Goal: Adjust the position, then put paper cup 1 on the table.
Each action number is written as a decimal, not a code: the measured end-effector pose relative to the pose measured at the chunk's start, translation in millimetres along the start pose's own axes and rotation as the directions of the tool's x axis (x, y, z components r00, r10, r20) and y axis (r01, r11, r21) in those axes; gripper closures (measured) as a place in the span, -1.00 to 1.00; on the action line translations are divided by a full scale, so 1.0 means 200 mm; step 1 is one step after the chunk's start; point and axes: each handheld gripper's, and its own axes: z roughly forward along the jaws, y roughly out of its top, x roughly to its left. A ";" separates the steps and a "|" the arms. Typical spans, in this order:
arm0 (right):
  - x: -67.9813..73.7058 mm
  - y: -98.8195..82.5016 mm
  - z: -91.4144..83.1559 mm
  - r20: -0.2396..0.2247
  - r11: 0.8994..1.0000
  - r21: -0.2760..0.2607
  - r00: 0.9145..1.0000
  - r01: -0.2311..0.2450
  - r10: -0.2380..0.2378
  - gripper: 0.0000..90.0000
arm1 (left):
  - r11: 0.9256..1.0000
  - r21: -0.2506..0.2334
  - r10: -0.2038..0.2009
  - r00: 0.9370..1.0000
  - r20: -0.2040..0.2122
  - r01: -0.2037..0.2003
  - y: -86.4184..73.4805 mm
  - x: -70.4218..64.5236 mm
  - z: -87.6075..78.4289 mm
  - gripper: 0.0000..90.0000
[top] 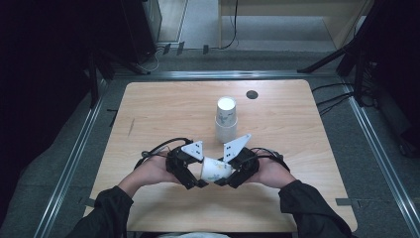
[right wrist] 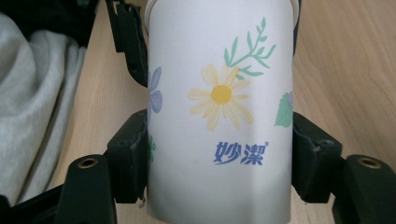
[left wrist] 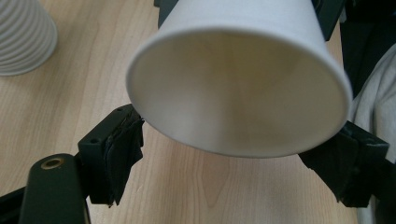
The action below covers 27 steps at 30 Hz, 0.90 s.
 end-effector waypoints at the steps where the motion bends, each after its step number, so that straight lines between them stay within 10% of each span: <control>1: 0.00 0.00 -0.01 0.001 1.000 -0.007 1.000 -0.011 0.011 -0.27 | 1.000 -0.008 -0.003 1.000 -0.002 0.003 0.00 0.00 -0.01 -0.64; 14: -0.05 -0.01 -0.08 -0.008 0.993 -0.106 0.999 -0.052 0.051 -0.27 | 0.991 -0.124 -0.053 0.998 -0.014 0.051 -0.03 0.02 -0.10 -0.63; 27: -0.05 0.03 -0.07 -0.071 0.985 -0.161 0.996 -0.058 0.047 -0.27 | 0.956 -0.270 -0.112 0.993 0.039 0.118 -0.05 0.01 -0.15 -0.63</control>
